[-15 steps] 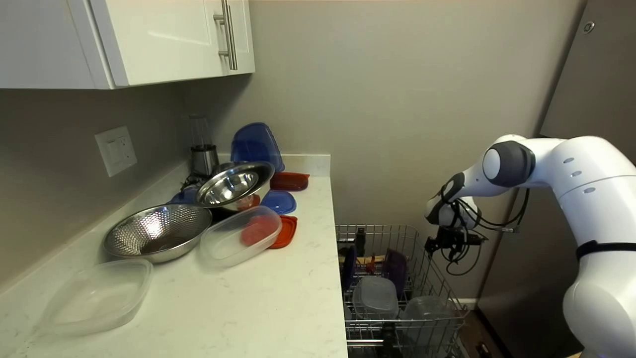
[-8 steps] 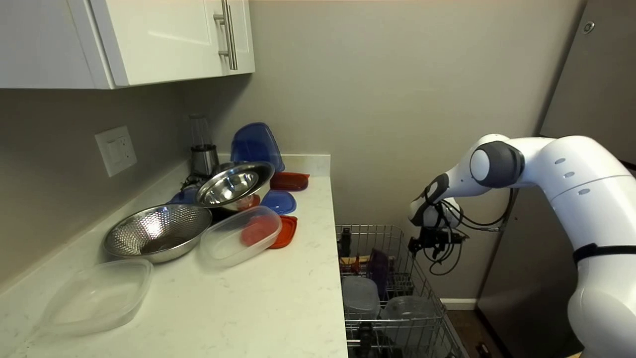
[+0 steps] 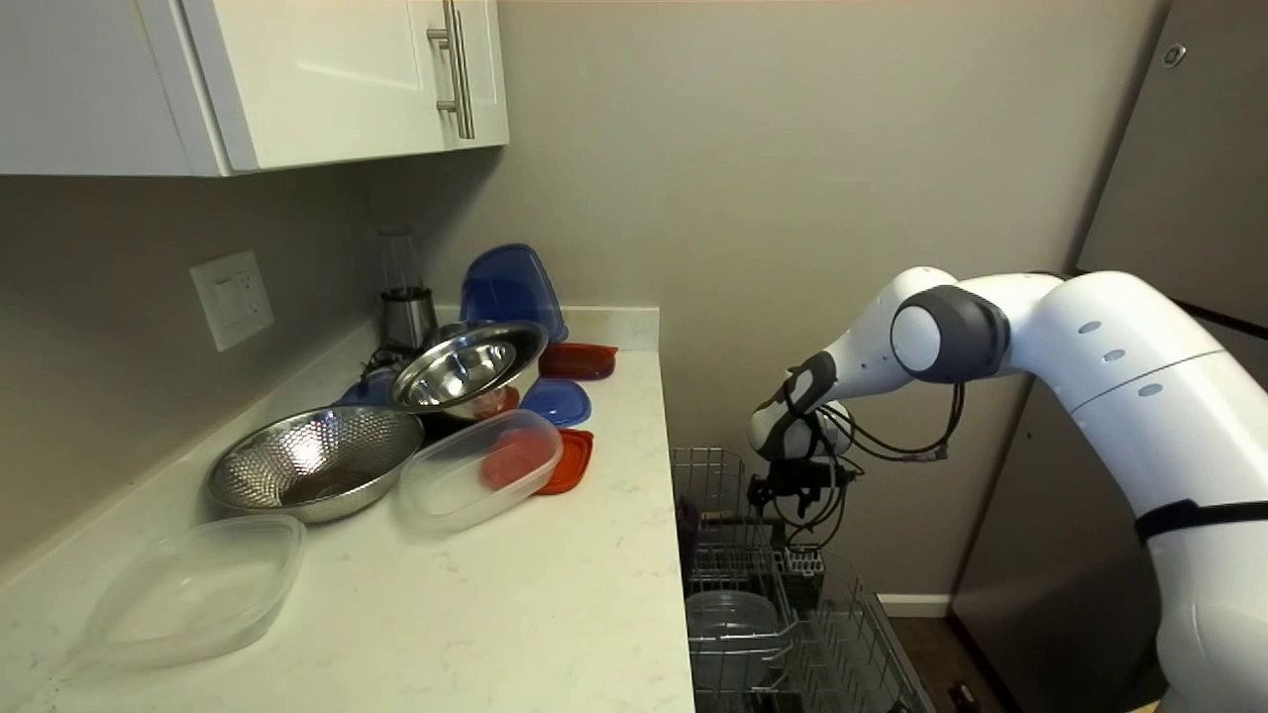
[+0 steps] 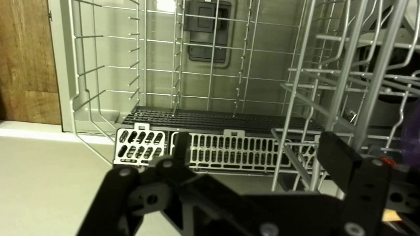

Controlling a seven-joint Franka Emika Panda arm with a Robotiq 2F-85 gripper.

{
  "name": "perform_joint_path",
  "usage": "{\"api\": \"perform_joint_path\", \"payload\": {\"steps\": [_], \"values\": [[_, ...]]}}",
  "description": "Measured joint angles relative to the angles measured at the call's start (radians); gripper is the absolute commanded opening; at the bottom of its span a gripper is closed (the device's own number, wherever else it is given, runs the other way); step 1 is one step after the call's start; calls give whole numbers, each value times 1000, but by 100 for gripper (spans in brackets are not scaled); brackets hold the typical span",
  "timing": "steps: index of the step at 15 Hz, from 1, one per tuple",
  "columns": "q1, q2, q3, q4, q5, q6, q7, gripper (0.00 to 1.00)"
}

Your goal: Push the rack in the dishwasher backwards.

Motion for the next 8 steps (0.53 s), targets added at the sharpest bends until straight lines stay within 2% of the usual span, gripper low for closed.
{"api": "perform_joint_path", "payload": {"steps": [5,8], "values": [[114,-17,5,18,-34,-36,57,100],[120,-32,30,39,-34,-87,57,100]]}}
